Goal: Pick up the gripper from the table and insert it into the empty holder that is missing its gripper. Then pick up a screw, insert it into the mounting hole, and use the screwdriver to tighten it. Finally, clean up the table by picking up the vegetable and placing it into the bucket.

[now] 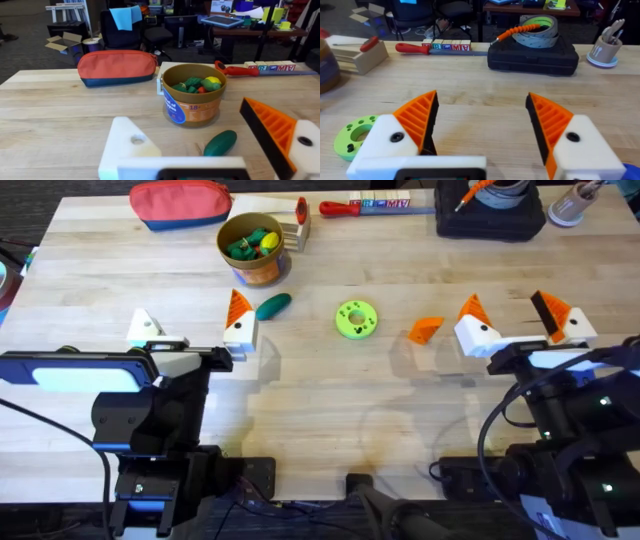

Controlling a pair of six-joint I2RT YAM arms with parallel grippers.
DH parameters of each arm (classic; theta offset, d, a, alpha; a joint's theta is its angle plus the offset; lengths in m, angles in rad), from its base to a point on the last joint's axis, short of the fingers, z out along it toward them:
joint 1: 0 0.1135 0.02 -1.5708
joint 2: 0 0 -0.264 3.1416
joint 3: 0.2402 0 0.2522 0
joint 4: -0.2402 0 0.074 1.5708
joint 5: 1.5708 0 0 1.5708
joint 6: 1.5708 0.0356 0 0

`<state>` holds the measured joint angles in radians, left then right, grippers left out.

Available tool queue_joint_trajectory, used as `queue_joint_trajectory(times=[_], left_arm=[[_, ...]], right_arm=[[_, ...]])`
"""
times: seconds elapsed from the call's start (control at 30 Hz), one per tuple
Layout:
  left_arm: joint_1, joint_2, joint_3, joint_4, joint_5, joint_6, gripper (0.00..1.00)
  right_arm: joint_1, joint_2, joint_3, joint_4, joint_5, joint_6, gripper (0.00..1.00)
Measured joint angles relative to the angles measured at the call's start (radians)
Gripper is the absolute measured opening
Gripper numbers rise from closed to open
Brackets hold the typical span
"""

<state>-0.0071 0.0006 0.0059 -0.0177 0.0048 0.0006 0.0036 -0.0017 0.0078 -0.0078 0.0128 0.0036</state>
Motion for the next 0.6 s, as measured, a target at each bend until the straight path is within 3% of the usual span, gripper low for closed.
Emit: queue_joint_trajectory(times=[0.23, 0.3, 0.47, 0.5, 0.6], left_arm=[[0.000, 0.000, 0.000, -0.028, 0.000, 0.003, 0.964], [0.000, 0.005, 0.039, -0.148, 0.009, -0.024, 0.965], [0.000, 0.115, 0.259, -0.421, 0.026, -0.015, 0.965], [0.000, 0.273, 0.419, -0.506, 0.087, 0.044, 0.965], [0.000, 0.458, 0.561, -0.619, 0.168, 0.137, 0.966]], right_arm=[[0.000, 0.000, 0.001, -0.008, 0.006, 0.000, 0.990], [0.000, 0.000, 0.017, -0.038, 0.016, 0.000, 0.990], [0.000, 0.056, 0.176, -0.295, 0.015, 0.000, 0.990], [0.000, 0.141, 0.321, -0.442, 0.015, 0.001, 0.991], [0.000, 0.271, 0.491, -0.599, 0.015, 0.001, 0.991]])
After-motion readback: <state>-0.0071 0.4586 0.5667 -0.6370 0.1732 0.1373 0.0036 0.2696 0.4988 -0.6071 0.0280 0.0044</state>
